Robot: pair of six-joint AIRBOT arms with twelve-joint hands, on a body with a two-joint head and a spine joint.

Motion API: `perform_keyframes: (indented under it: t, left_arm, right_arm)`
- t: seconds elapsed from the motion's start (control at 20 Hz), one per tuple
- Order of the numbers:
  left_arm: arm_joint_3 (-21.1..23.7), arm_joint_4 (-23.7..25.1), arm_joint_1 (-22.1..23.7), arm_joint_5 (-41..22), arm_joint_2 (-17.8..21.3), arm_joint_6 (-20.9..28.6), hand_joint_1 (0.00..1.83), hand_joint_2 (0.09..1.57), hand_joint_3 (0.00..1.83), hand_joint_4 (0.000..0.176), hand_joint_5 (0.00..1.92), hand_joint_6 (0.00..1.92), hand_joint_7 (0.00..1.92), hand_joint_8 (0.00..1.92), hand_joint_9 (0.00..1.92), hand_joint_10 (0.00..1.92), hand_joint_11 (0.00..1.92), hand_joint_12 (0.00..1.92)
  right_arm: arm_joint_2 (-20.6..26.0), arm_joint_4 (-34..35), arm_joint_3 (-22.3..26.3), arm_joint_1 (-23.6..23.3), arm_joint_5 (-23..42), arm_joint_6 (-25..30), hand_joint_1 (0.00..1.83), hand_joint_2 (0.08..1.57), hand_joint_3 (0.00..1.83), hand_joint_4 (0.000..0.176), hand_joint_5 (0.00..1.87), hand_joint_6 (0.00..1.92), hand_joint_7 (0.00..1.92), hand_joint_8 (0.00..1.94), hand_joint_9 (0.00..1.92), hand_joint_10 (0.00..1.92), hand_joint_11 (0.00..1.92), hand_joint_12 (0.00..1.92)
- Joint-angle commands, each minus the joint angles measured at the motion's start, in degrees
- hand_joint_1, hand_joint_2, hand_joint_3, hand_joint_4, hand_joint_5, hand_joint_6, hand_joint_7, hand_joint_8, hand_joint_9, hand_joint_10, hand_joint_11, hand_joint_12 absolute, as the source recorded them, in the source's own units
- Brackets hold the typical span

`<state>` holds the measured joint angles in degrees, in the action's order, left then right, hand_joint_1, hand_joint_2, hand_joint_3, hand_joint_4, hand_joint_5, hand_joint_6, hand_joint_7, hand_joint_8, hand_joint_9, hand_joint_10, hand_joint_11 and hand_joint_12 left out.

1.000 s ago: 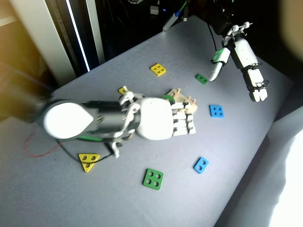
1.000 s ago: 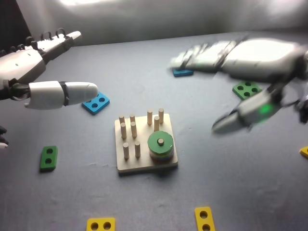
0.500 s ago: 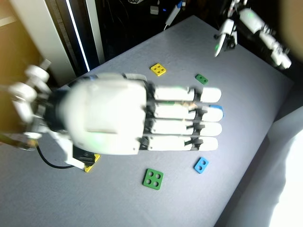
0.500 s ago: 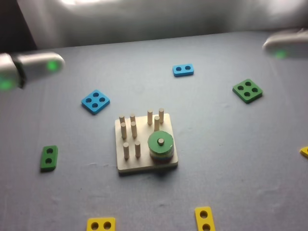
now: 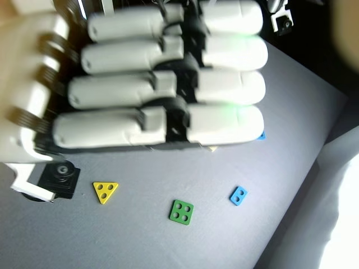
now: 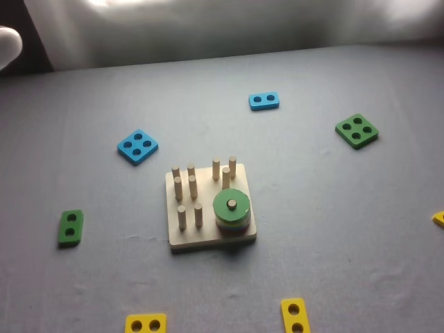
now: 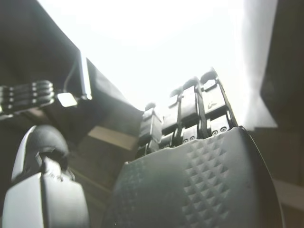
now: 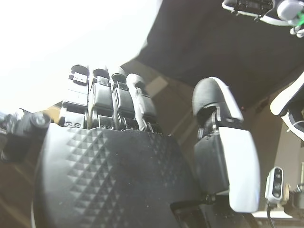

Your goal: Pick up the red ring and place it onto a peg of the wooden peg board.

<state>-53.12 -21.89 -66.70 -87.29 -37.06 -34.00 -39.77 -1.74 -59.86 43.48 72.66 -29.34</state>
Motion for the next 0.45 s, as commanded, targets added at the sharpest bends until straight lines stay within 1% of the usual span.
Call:
perform_keyframes:
  t: [0.0, 0.05, 0.1, 0.15, 0.2, 0.25, 0.3, 0.35, 0.4]
  left_arm:
    - [0.24, -0.30, -0.04, -9.55, 0.76, 0.47, 0.26, 1.04, 0.00, 0.154, 0.09, 0.01, 0.01, 0.00, 0.00, 0.00, 0.00, 0.00]
    - [0.76, -0.44, -0.70, -11.03, 1.30, 0.46, 0.14, 1.11, 0.02, 0.129, 0.08, 0.01, 0.04, 0.01, 0.00, 0.00, 0.00, 0.00]
    - [1.08, -0.47, -1.07, -12.05, 1.65, 0.45, 0.10, 1.15, 0.02, 0.132, 0.09, 0.00, 0.09, 0.00, 0.03, 0.00, 0.00, 0.00]
    - [1.28, -0.46, -1.33, -12.82, 1.91, 0.41, 0.10, 1.15, 0.02, 0.132, 0.09, 0.00, 0.09, 0.00, 0.03, 0.00, 0.00, 0.00]
    - [1.51, -0.36, -1.51, -13.64, 2.19, 0.30, 0.06, 1.18, 0.02, 0.156, 0.10, 0.00, 0.07, 0.00, 0.00, 0.00, 0.00, 0.00]
    - [1.82, -0.12, -1.53, -13.74, 2.58, 0.22, 0.13, 1.20, 0.02, 0.094, 0.00, 0.00, 0.06, 0.00, 0.03, 0.01, 0.00, 0.00]
    - [1.94, 0.34, -1.35, -13.74, 2.87, 0.22, 0.13, 1.20, 0.02, 0.094, 0.00, 0.00, 0.06, 0.00, 0.03, 0.01, 0.00, 0.00]
    - [2.00, 0.82, -1.16, -13.74, 3.08, 0.03, 0.05, 1.25, 0.01, 0.087, 0.00, 0.00, 0.01, 0.00, 0.00, 0.00, 0.00, 0.00]
    - [1.88, 0.87, -1.14, -13.75, 3.10, -0.04, 0.04, 1.25, 0.01, 0.095, 0.00, 0.00, 0.00, 0.00, 0.00, 0.00, 0.00, 0.00]
  right_arm:
    - [0.85, 2.93, 0.55, -0.09, 9.12, -0.54, 0.06, 1.31, 0.03, 0.094, 0.00, 0.00, 0.00, 0.00, 0.00, 0.00, 0.00, 0.00]
    - [1.73, 3.78, 1.18, 0.75, 10.97, -1.13, 0.05, 1.28, 0.01, 0.081, 0.00, 0.00, 0.00, 0.00, 0.00, 0.00, 0.00, 0.00]
    - [2.34, 4.42, 1.56, 1.47, 12.35, -1.50, 0.20, 1.25, 0.00, 0.114, 0.00, 0.00, 0.00, 0.00, 0.00, 0.00, 0.01, 0.00]
    - [2.69, 4.88, 1.70, 1.97, 13.37, -1.71, 0.20, 1.25, 0.00, 0.114, 0.00, 0.00, 0.00, 0.00, 0.00, 0.00, 0.01, 0.00]
    - [2.93, 5.26, 1.73, 2.27, 14.22, -1.75, 0.09, 1.30, 0.02, 0.108, 0.00, 0.00, 0.00, 0.00, 0.00, 0.00, 0.00, 0.00]
    - [3.19, 5.48, 1.87, 2.42, 15.03, -1.76, 0.20, 1.30, 0.00, 0.123, 0.18, 0.09, 0.13, 0.01, 0.15, 0.02, 0.00, 0.73]
    - [3.40, 5.55, 1.98, 2.62, 15.70, -1.77, 0.20, 1.30, 0.00, 0.123, 0.18, 0.09, 0.13, 0.01, 0.15, 0.02, 0.00, 0.73]
    - [3.55, 5.55, 2.06, 2.71, 16.17, -1.78, 0.33, 1.24, 0.00, 0.137, 0.08, 0.04, 0.11, 0.00, 0.18, 0.03, 0.00, 0.85]
    - [3.55, 5.55, 2.02, 2.71, 16.16, -2.14, 0.23, 1.22, 0.00, 0.125, 0.02, 0.01, 0.08, 0.00, 0.16, 0.02, 0.00, 0.71]
